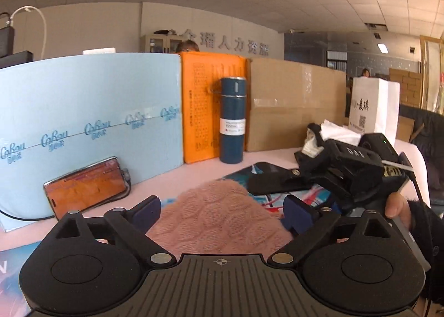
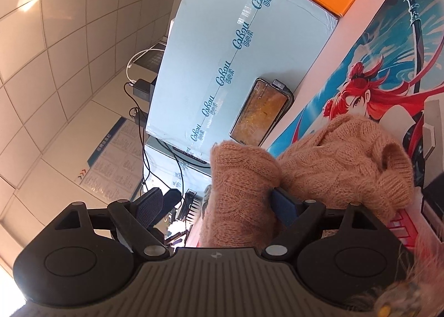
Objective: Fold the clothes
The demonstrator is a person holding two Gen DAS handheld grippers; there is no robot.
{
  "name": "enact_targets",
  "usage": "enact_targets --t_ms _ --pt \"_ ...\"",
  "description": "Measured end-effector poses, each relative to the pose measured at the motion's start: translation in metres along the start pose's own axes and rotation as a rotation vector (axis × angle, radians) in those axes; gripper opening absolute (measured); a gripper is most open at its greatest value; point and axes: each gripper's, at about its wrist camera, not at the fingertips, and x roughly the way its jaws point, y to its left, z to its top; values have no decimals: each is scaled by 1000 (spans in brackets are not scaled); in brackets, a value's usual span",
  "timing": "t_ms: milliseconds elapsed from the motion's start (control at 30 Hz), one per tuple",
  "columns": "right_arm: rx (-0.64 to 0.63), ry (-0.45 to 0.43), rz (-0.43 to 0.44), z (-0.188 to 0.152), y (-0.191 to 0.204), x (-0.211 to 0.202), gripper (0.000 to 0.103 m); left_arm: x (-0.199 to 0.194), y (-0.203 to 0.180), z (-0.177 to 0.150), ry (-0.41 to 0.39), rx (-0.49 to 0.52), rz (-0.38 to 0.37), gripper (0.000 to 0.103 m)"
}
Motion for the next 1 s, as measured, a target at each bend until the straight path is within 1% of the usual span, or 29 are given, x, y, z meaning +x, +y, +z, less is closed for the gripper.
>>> enact_targets --t_ms 33,67,133,167,200,233,267,300,333,367,467,500,600,667,733,800,867,933,1000 --pt "-17 6 -13 -1 1 2 84 -3 16 -3 -29 -51 21 98" --pt "-35 13 -27 -3 2 4 82 -4 33 -10 -47 -125 31 98" --pt "-76 29 -60 -6 5 9 77 0 63 -25 -51 -267 30 98" --pt "-102 36 -83 -8 7 11 69 2 77 -32 -47 -330 30 98" --pt "-136 42 -110 -11 10 14 58 4 85 -35 -29 -361 32 98" --pt "-172 49 -139 -13 13 17 53 5 89 -37 -16 -377 31 98" --pt "-203 61 -158 -16 15 21 45 7 92 -38 -4 -392 29 98" --pt "-231 78 -166 -18 18 25 39 8 96 -40 8 -408 28 98" --pt "-257 96 -174 -20 21 29 37 9 99 -42 16 -424 22 98" --pt "-313 115 -195 -23 27 35 32 9 100 -44 15 -437 5 98" --pt "-419 104 -228 -30 50 43 25 10 95 -45 6 -429 -4 98" --pt "-409 90 -218 -29 55 44 22 7 96 -45 -12 -439 -3 98" --pt "-342 30 -199 -20 66 44 19 -1 98 -47 -68 -470 5 98" --pt "-248 -29 -212 -8 66 42 19 -3 101 -47 -94 -489 14 98" --pt "-143 -98 -212 2 60 32 19 -2 103 -47 -100 -506 7 98" --pt "-80 -156 -217 5 54 19 19 0 102 -48 -99 -509 -14 98" --pt "-48 -218 -262 6 50 5 19 4 97 -47 -88 -491 -42 98" --pt "-23 -248 -306 5 41 -7 19 11 90 -47 -62 -462 -50 98" --pt "-11 -254 -353 2 34 -14 19 20 81 -48 -19 -417 -34 98"
